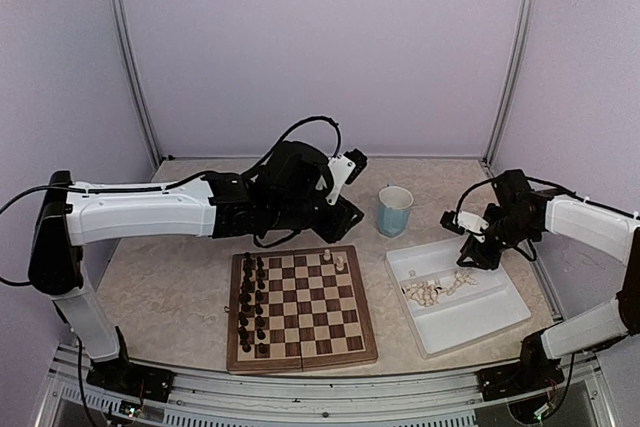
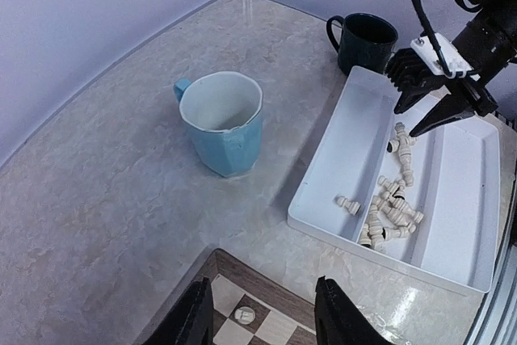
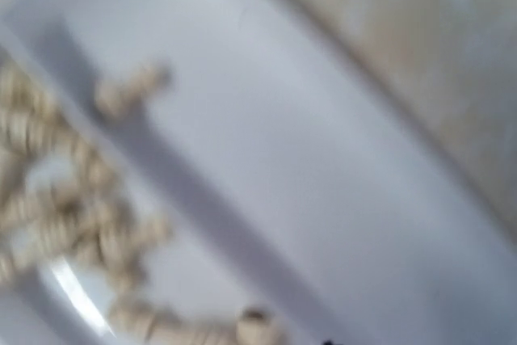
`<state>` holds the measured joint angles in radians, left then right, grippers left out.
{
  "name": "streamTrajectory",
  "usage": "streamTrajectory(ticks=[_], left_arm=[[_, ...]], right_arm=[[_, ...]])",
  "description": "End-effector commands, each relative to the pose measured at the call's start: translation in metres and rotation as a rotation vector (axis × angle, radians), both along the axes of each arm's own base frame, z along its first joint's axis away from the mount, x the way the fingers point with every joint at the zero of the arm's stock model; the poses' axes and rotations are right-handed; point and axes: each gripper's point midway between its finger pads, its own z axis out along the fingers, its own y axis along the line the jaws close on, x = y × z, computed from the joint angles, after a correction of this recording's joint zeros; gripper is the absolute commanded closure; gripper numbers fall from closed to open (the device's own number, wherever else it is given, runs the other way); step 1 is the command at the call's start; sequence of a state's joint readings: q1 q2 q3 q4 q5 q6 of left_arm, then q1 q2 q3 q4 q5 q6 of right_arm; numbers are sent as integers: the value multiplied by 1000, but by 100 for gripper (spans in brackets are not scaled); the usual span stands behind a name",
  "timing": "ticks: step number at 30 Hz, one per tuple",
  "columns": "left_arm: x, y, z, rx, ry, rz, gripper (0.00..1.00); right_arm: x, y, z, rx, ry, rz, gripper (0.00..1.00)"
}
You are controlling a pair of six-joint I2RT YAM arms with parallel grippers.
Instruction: Set up the chess pieces on the board
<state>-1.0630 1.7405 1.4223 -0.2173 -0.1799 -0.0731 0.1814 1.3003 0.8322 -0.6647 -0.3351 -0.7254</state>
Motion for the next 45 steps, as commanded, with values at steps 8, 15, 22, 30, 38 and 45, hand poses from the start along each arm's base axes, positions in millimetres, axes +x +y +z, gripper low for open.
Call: streamTrajectory(ticks=[8,15,22,30,38,45], left_arm=[[-9,-32,-25,-71,86,-121,57],[-6,-29,-29,-80,93,-99,56],[-4,-23,-34,-88,108,-87,56],[0,-18,-35,-101,115,-74,56],[1,-17,-34,-115,116,-69,56],[-6,-22,-31,-132,129,-106,55]], right_arm=[[-23,-22,-16,-229,-69,326,66],[-23,-29,-33,-344,-18,441,66],[-13,-32,-47,-409,-8,481,63],[-14,-30,-68,-448,18,520,62],[-17,-26,-68,-433,19,516,77],[-22,-15,-46,-357,-3,489,90]])
